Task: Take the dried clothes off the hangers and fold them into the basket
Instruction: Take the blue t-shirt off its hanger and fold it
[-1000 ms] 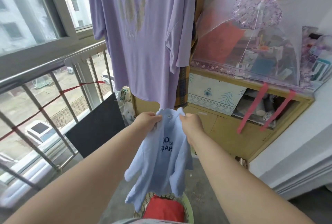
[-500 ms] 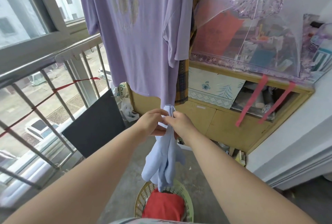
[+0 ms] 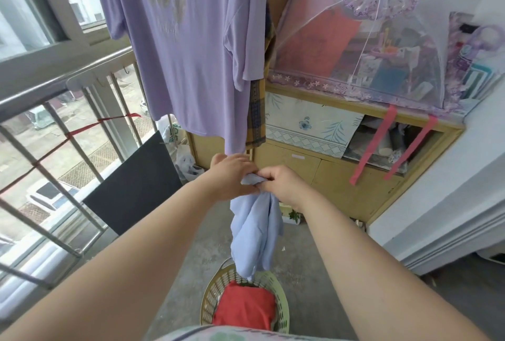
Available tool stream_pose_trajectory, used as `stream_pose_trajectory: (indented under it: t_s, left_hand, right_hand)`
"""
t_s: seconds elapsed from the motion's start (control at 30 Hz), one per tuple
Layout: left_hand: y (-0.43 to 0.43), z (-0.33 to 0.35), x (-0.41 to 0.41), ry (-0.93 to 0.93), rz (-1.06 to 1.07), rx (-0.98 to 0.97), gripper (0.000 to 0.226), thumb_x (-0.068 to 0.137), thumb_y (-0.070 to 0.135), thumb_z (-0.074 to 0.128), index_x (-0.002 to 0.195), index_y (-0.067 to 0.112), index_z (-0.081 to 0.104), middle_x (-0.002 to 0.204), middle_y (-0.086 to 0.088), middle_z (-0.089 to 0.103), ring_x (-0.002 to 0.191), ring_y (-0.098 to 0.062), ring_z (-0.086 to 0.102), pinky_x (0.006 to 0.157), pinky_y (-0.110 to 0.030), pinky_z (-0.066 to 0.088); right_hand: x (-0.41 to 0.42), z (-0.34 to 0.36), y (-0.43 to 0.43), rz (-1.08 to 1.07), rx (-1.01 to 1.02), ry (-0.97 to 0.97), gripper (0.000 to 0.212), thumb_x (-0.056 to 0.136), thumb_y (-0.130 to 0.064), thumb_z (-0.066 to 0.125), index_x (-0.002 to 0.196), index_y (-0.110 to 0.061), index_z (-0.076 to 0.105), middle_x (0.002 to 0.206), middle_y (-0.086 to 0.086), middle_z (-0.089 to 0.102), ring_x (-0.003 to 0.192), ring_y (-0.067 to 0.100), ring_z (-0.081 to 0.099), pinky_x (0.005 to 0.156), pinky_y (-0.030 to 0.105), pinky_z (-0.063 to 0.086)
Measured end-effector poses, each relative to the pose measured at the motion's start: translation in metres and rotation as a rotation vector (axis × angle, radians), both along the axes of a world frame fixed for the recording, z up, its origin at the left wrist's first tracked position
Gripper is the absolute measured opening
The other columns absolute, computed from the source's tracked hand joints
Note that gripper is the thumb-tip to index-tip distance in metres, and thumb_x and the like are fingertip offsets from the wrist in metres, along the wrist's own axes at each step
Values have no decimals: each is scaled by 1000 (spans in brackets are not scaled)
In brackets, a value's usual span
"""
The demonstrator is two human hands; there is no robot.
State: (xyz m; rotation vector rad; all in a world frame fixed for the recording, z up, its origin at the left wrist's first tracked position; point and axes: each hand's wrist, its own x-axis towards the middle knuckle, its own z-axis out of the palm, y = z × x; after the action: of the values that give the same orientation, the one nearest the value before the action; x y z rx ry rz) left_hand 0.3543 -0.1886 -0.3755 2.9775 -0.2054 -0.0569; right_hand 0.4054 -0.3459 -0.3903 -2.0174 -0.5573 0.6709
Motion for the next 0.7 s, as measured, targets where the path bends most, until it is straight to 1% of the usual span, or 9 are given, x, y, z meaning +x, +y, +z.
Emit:
stream_pose_trajectory:
  t_s: [0.03, 0.07, 0.13, 0.27, 0.33, 0.4, 0.53, 0.63, 0.7]
  left_hand:
    - [-1, 4, 1, 9, 6, -16, 41, 85, 57, 56, 104, 21, 60, 100, 7, 59, 107, -15, 51, 90, -27, 28]
    - [-1, 6, 0, 15, 14, -58, 38, 86, 55, 56, 93, 17, 57, 80, 5, 55, 87, -17, 52, 77, -20, 31]
    - [1, 7, -3, -6, 25, -188, 33, 89, 46, 58, 84, 15, 50, 66, 4, 45, 67, -16, 44, 56, -19, 28]
    - [0, 6, -6, -107, -30, -376, 23, 94, 33, 55, 92, 9, 55, 77, -4, 57, 70, -21, 51, 60, -30, 38]
    - [-3, 10, -5, -108, -32, -413, 21, 95, 34, 53, 96, 13, 56, 81, -1, 59, 74, -18, 53, 66, -30, 42]
    - [-4, 14, -4, -105, -25, -417, 21, 95, 37, 52, 99, 17, 57, 85, -1, 62, 78, -18, 55, 70, -31, 46]
    - [-2, 16, -2, -85, 31, -423, 20, 94, 39, 53, 95, 20, 57, 86, -2, 63, 79, -19, 57, 71, -35, 49]
    - [-6, 18, -1, -101, 99, -426, 26, 93, 41, 54, 89, 16, 57, 80, -6, 62, 75, -21, 57, 67, -38, 49]
    - [-11, 20, -1, -122, 165, -434, 29, 92, 42, 55, 85, 13, 57, 76, -6, 61, 70, -21, 56, 59, -33, 44]
  right_hand:
    - [0, 1, -3, -8, 19, -4, 10, 88, -10, 59, 89, -9, 69, 79, 3, 56, 75, 13, 46, 69, 30, 37]
    - [0, 2, -7, -36, 41, 3, 7, 88, -10, 61, 87, -11, 68, 77, 3, 57, 72, 13, 47, 67, 28, 37]
    - [0, 3, -13, -112, 96, 35, 8, 84, -11, 67, 83, -18, 67, 77, 1, 59, 70, 14, 51, 65, 26, 41]
    - [1, 2, -23, -145, 107, 47, 22, 78, 0, 71, 85, -21, 68, 83, 1, 64, 78, 16, 58, 73, 33, 51]
    - [-1, 2, -28, -125, 86, 64, 27, 77, 5, 68, 88, -20, 67, 85, -3, 65, 81, 13, 58, 75, 29, 50]
    - [-3, 0, -33, -107, -16, 40, 29, 77, 7, 64, 87, -21, 65, 84, -4, 63, 79, 12, 56, 69, 24, 47]
    - [-2, -15, -41, -156, -244, -132, 18, 79, -4, 64, 84, -19, 56, 83, -1, 60, 76, 20, 52, 63, 28, 40]
    - [-4, -21, -41, -298, -223, -260, 27, 82, -8, 62, 75, -19, 39, 74, 0, 49, 64, 18, 39, 56, 30, 32]
    - [-6, -20, -37, -290, -175, -303, 32, 80, -3, 58, 68, -19, 34, 67, -1, 40, 61, 17, 31, 55, 30, 26]
